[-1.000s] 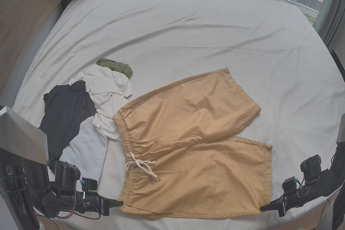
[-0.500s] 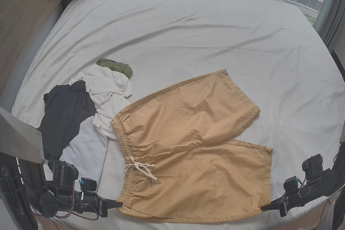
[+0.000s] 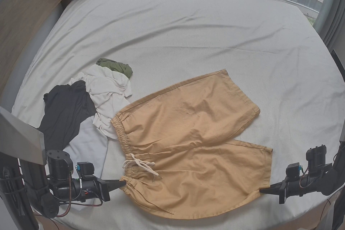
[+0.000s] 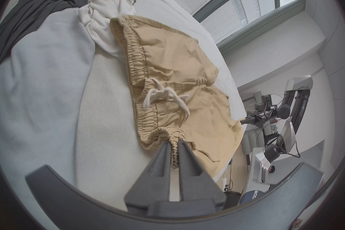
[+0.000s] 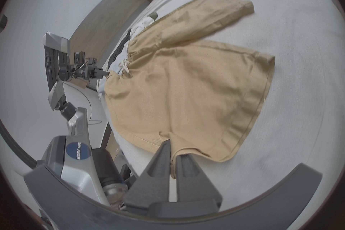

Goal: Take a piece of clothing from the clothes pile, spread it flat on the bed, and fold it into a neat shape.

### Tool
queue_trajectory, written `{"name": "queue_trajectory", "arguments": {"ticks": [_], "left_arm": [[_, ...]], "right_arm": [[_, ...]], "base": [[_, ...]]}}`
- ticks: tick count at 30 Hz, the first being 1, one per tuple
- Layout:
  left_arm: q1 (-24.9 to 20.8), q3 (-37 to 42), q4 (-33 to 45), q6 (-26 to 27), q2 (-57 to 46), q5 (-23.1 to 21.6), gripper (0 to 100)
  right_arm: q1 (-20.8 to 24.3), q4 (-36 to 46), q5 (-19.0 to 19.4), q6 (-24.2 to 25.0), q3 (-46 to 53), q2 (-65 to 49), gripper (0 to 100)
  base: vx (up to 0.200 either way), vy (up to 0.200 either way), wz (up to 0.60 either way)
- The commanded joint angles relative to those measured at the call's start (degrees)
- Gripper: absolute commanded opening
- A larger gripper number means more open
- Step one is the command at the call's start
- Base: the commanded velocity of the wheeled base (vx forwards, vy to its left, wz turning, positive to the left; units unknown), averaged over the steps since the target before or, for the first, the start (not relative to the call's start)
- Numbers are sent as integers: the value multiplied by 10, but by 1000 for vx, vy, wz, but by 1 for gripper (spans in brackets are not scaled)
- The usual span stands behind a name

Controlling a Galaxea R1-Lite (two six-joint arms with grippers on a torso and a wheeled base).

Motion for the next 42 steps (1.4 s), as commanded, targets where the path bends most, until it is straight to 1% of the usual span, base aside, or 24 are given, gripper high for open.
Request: {"name": "queue_trajectory", "arguments": {"ticks": [1,2,3,4,5,6,7,8,10,12,14,17,22,23,29,36,39,42], "left_arm": [[-7,-13,-3,-9,6,3,0],[-7,-15,-3,-10,6,3,0],[-7,-24,-3,-16,4,4,0],[-7,-24,-3,-16,4,4,0],[-13,-38,-3,-28,3,5,0],[-13,-38,-4,-29,3,5,0],[-15,-42,-4,-36,2,6,0],[-15,-43,-4,-36,2,6,0],[-14,-52,-4,-37,2,7,0],[-14,-59,-4,-41,1,7,0],[-14,-65,-4,-45,-3,8,0],[-14,-80,-4,-67,-11,19,0],[-14,-94,-4,-83,-21,23,0],[-14,-100,-4,-90,-24,24,0],[-12,-102,-4,-93,-31,24,0],[-10,-102,-4,-91,-32,24,0],[-7,-103,-4,-95,-48,25,0],[-4,-106,-4,-104,-57,25,0]], "right_arm": [[1,-25,3,23,-9,2,0],[1,-30,3,28,-10,2,0],[2,-52,3,47,-13,2,0],[2,-52,3,47,-13,2,0],[5,-88,3,80,-18,2,0],[5,-90,3,81,-18,2,0],[6,-117,3,105,-20,2,0],[6,-119,3,107,-20,2,0],[7,-157,3,139,-20,3,0],[9,-182,3,156,-21,5,0],[9,-197,3,166,-23,9,0],[9,-220,3,183,-30,15,0],[9,-232,1,199,-41,17,0],[10,-236,-1,210,-48,17,0],[13,-253,-2,236,-69,17,0],[13,-273,-5,249,-85,26,0],[14,-284,-7,272,-98,25,0],[15,-286,-16,282,-110,25,0]], "base": [[0,0,0],[0,0,0],[0,0,0],[0,0,0],[0,0,0],[0,0,0],[0,0,0],[0,0,0],[0,0,0],[0,0,0],[0,0,0],[0,0,0],[0,0,0],[0,0,0],[0,0,0],[0,0,0],[0,0,0],[0,0,0]]}}
